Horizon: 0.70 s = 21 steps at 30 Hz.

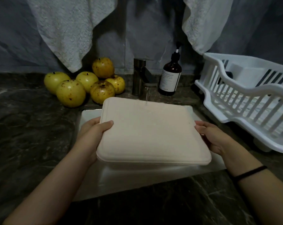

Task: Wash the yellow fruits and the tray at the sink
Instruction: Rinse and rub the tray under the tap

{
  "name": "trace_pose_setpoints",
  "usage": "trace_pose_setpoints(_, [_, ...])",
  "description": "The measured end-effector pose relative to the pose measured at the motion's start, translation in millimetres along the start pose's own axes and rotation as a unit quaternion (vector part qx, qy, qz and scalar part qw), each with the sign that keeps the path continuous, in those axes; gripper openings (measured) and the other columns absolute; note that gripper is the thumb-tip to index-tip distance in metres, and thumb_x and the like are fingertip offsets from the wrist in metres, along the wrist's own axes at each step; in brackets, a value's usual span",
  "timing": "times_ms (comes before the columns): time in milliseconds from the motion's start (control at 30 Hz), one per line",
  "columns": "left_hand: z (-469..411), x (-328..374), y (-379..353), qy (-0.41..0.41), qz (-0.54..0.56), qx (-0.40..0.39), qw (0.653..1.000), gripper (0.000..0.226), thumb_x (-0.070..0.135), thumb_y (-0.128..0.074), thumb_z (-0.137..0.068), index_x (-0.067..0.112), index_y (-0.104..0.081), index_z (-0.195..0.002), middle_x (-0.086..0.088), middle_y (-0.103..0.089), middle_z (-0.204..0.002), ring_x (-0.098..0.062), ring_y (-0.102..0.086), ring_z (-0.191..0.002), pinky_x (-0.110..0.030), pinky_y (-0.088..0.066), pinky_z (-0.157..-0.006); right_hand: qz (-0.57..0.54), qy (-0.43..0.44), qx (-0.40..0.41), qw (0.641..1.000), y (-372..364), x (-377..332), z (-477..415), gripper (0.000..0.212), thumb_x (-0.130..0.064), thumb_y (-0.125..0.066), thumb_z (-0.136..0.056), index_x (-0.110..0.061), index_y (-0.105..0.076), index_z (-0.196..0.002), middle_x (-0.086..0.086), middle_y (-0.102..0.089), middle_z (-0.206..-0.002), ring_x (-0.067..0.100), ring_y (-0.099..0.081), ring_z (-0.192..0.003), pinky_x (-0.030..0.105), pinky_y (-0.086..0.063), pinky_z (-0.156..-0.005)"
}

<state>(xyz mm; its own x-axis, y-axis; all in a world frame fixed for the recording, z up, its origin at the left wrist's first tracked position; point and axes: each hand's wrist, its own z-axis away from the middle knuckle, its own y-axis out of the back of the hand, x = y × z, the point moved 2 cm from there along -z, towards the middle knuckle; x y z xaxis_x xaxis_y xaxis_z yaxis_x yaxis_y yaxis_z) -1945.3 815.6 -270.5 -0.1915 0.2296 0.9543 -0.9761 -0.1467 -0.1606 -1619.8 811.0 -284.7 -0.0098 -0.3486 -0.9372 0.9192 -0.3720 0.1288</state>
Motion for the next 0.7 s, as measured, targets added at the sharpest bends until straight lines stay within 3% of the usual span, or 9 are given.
trace_pose_setpoints(100, [1.1,-1.7,-5.1,0.036,-0.015,-0.034,0.999,0.030,0.016,-0.058,-0.090,0.006,-0.060,-0.118,-0.018,-0.069,-0.099,-0.035,-0.064,-0.084,-0.039,-0.052,-0.072,0.038,0.028,0.035,0.998,2.8,2.3,-5.6,0.027,-0.009,-0.047,-0.098,-0.012,-0.056,-0.123,0.010,-0.061,-0.105,0.019,-0.056,-0.086,0.030,-0.046,-0.072])
trace_pose_setpoints(233, [5.7,-5.3,-5.7,0.141,0.034,-0.086,0.986,0.019,0.022,-0.059,-0.090,0.008,-0.063,-0.103,-0.016,-0.073,-0.083,-0.034,-0.064,-0.080,-0.040,-0.050,-0.071,0.132,0.097,0.076,0.983,3.1,4.5,-6.6,0.034,-0.014,-0.049,-0.098,-0.014,-0.054,-0.132,0.009,-0.058,-0.122,0.021,-0.051,-0.108,0.034,-0.041,-0.096])
trace_pose_setpoints(333, [6.3,-7.6,-5.4,0.163,0.034,-0.106,0.980,0.016,0.022,-0.060,-0.089,0.008,-0.063,-0.097,-0.015,-0.072,-0.073,-0.034,-0.067,-0.071,-0.041,-0.050,-0.068,0.186,0.135,0.089,0.969,0.0,2.8,-3.5,0.037,-0.019,-0.048,-0.099,-0.017,-0.052,-0.135,0.008,-0.052,-0.137,0.024,-0.046,-0.125,0.037,-0.033,-0.110])
trace_pose_setpoints(433, [4.7,-7.9,-4.3,0.158,0.055,-0.089,0.982,0.013,0.017,-0.057,-0.092,0.005,-0.062,-0.089,-0.012,-0.070,-0.062,-0.026,-0.066,-0.048,-0.036,-0.047,-0.061,0.228,0.161,0.073,0.957,-5.4,-0.5,4.6,0.041,-0.025,-0.045,-0.100,-0.018,-0.046,-0.141,0.006,-0.046,-0.144,0.023,-0.040,-0.132,0.031,-0.028,-0.107])
trace_pose_setpoints(533, [3.7,-8.1,-4.1,0.149,0.078,-0.071,0.983,0.014,0.018,-0.056,-0.093,0.006,-0.061,-0.087,-0.010,-0.068,-0.057,-0.024,-0.064,-0.043,-0.030,-0.050,-0.052,0.297,0.178,0.059,0.936,-12.7,-4.1,9.8,0.050,-0.034,-0.047,-0.098,-0.022,-0.037,-0.146,0.004,-0.040,-0.149,0.023,-0.038,-0.135,0.033,-0.028,-0.108])
trace_pose_setpoints(700, [3.9,-10.3,-4.4,0.150,0.106,-0.059,0.981,0.015,0.016,-0.052,-0.095,0.007,-0.059,-0.085,-0.010,-0.067,-0.053,-0.023,-0.063,-0.040,-0.033,-0.046,-0.052,0.464,0.232,0.044,0.854,-32.1,-15.8,10.6,0.050,-0.034,-0.046,-0.099,-0.019,-0.038,-0.145,-0.001,-0.030,-0.155,0.018,-0.031,-0.140,0.027,-0.021,-0.112])
